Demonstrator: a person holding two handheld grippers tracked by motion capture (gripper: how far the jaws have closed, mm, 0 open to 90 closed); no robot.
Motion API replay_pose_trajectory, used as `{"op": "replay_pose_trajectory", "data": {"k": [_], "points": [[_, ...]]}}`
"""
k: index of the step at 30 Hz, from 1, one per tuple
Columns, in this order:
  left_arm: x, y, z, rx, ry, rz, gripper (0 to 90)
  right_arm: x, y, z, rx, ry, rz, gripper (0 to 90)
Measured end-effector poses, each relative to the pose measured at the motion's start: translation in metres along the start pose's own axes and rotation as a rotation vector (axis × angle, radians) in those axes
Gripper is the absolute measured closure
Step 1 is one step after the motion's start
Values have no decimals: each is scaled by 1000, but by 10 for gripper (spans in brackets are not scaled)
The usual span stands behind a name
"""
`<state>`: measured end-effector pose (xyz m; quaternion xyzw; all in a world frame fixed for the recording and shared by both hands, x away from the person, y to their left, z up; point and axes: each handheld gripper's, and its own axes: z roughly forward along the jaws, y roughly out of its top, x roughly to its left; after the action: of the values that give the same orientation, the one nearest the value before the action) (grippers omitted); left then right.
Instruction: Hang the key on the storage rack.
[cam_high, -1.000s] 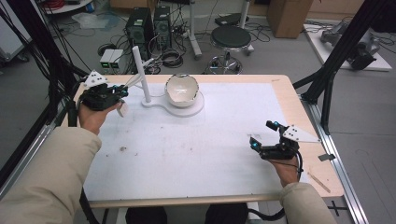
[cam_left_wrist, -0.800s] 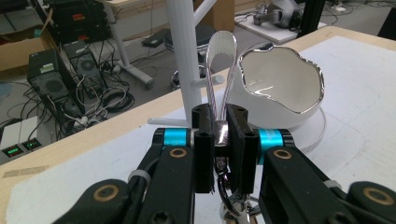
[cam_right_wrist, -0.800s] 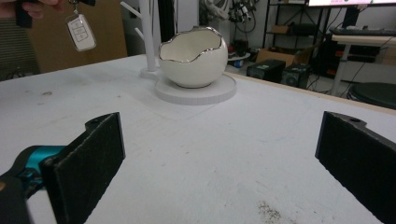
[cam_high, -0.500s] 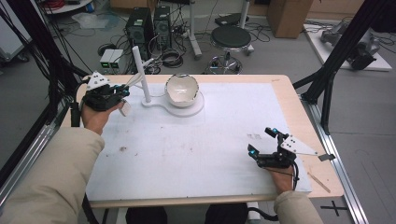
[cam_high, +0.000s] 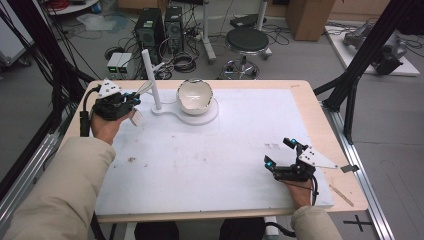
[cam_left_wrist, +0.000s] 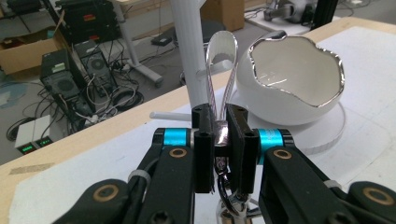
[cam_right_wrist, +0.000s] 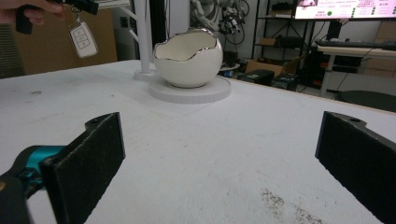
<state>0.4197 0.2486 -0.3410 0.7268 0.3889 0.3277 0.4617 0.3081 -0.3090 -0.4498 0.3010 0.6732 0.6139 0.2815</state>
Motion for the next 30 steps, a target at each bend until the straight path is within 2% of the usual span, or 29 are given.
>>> {"op": "replay_pose_trajectory", "data": {"k": [7,15,18,25,27,30], "points": [[-2,-3,8,10,6,10,816,0,-1,-1,-10,-7,15,5],[-1,-13,15,32,8,-13,815,0,-1,-2,-19,-14,22,5],[0,-15,18,47,21,-18,814,0,-1,-2,-20,-15,22,6],[0,-20,22,67,8,-44,804,0,-1,-3,-20,-18,28,5],[1,-22,22,68,7,-66,769,0,-1,-3,-24,-20,23,5],[4,-23,20,55,11,-80,622,0,-2,-3,-26,-19,25,5]]}}
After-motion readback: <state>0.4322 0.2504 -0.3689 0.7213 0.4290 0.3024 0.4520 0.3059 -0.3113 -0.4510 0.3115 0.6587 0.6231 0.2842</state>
